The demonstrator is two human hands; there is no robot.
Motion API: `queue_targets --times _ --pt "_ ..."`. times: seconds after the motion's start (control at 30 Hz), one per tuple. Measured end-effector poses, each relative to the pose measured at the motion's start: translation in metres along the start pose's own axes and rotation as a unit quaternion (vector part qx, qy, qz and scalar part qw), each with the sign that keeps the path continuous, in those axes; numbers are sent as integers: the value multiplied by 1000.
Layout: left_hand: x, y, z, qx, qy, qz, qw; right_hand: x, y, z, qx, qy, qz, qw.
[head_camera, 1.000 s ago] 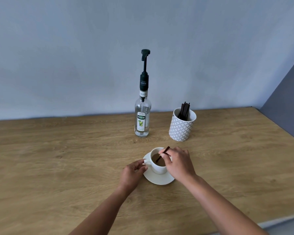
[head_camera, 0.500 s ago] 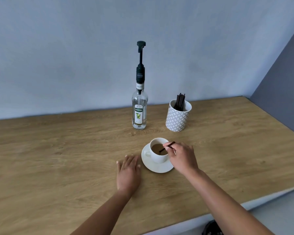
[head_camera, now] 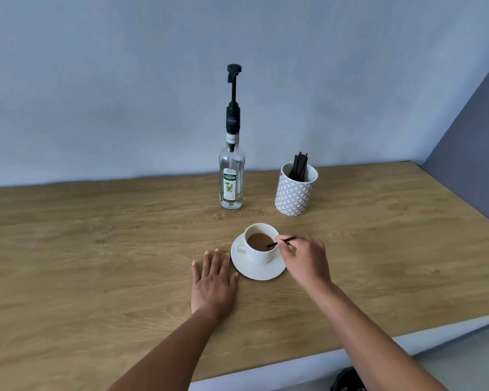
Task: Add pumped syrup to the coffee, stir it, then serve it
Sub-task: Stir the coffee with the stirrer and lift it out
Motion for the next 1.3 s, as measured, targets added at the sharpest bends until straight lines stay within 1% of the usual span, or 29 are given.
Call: queue_targets --times 0.17,0.33,0.47,0.57,0.67,0.77,0.83,0.9,1.0,1.07,1.13,1.3 --pt "0 2 0 -7 -15 4 1000 -4 -20 -7 46 -33 30 998" --pt "3 5 -6 -8 -37 -2 999 4 -21 -14 14 -32 31 999" --pt "6 7 -12 -9 -45 0 999 3 -31 -15 36 -35 74 996" --pt "7 8 -17 -9 -49 5 999 3 -33 -17 44 -34 82 995" --pt "8 10 -22 -10 -46 8 999 16 -26 -17 19 7 90 996" --pt "10 11 -25 -12 -43 9 999 35 -16 -16 -20 82 144 986" --pt "12 11 -28 -16 -41 13 999 45 -16 -17 -25 124 220 967" --pt "14 12 -32 -20 -35 11 999 54 -20 -21 -11 161 309 937" --pt "21 13 -43 -7 -21 2 1000 78 -31 -34 30 227 416 880" --pt "30 9 -52 26 -8 -18 999 99 -36 -49 50 268 469 840" --pt "47 6 -62 58 20 -45 997 122 -42 -67 66 297 494 815" --pt "109 13 -79 82 89 -68 990 176 -61 -115 102 345 506 784"
Point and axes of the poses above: each hand's wrist, its own z-axis towards the middle knuckle, its own y-axis out of the palm, x = y × z, the point moved 10 cm from there along z, towards the middle knuckle, and after that the axes turned 5 degrees about -x, right-handed, at the moved point
